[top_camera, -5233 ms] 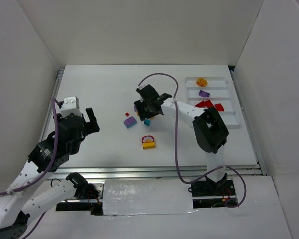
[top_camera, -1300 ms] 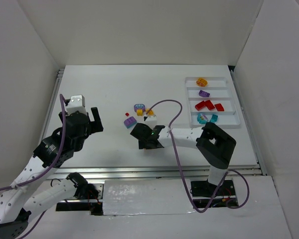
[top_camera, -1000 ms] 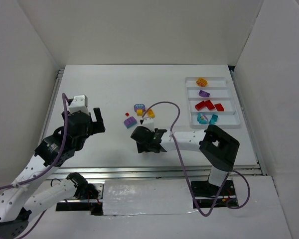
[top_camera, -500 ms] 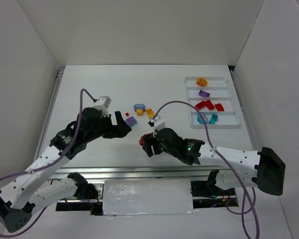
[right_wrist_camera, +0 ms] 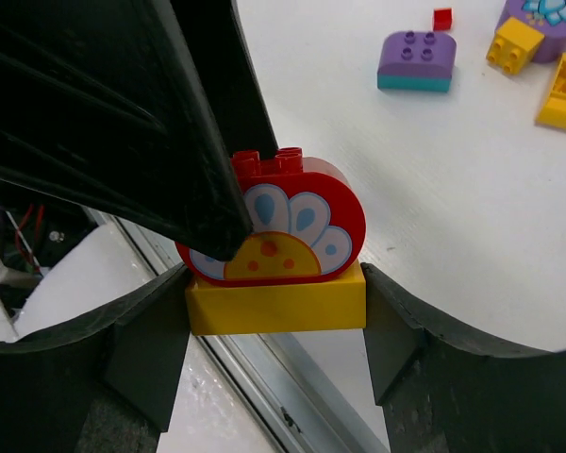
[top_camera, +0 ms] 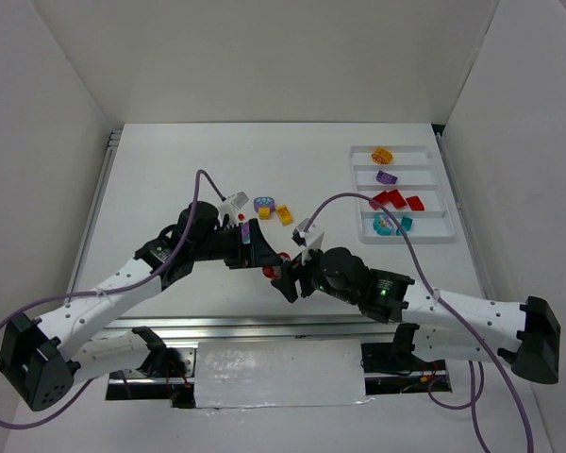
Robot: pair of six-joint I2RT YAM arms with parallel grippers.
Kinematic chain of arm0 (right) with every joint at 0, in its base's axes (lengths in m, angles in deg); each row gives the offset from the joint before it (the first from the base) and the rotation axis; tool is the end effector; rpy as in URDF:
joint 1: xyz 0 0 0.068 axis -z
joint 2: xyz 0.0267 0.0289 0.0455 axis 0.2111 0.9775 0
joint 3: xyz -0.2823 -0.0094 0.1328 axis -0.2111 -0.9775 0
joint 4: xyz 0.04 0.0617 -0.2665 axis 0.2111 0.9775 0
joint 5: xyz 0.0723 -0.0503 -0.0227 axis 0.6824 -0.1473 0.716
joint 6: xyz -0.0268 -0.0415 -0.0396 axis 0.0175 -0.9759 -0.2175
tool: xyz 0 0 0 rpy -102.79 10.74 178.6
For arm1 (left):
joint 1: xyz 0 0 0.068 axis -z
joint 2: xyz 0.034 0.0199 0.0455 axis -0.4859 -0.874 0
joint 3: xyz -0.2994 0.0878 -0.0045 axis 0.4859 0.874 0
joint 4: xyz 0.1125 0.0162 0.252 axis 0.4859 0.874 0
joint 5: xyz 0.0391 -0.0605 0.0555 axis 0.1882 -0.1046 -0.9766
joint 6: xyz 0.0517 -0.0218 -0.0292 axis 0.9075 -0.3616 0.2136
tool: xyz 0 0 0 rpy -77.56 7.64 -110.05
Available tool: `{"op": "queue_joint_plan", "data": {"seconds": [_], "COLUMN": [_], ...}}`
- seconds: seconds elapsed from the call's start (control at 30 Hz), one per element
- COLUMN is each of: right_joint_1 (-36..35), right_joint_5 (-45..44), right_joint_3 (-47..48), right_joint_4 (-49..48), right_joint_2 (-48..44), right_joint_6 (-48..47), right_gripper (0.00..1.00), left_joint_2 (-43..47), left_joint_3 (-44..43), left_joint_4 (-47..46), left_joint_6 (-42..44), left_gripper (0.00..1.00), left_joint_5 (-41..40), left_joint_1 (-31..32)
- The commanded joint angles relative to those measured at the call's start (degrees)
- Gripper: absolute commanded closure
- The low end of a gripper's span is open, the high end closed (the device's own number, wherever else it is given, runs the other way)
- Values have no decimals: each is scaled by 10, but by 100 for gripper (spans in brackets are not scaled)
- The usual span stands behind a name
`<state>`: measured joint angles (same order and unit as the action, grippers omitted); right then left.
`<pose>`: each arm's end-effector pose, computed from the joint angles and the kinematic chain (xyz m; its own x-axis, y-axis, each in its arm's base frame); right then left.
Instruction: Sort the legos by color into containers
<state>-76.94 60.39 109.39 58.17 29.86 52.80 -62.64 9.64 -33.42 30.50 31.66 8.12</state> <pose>0.1058 0.2016 0.2949 -0.3904 -0.1707 -0.9047 -0.7272 0.6598 0.1893 0.1868 -0.1668 0.3196 -0.8763 -0.2114 -0.4328 0.2705 0.5276 -0.8053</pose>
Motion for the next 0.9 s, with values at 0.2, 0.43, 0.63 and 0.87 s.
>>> {"op": "queue_joint_plan", "data": {"seconds": [0.2,0.43,0.63,0.87], "right_joint_1": [-7,-7,12,64], "right_joint_5": [-6,-21,-148,-139], "right_joint_3": [2,5,22,3], "right_joint_4": [-43,-12,82,111], "right_joint_2": [-10,-6,53,-23], "right_joint_6": [-8,-6,83,152], "right_gripper": [100,100,100,100], "left_joint_2": [-15,-16,-13,-158], "left_joint_3": [14,-41,-142,-263], "left_joint_4": [-110,-47,2,-82], "left_joint_6": [-46,15,50,57], "left_gripper": [59,100,100,100], "left_joint_5": [65,8,-178,-126], "left_joint_1": [12,9,-24,-29]}}
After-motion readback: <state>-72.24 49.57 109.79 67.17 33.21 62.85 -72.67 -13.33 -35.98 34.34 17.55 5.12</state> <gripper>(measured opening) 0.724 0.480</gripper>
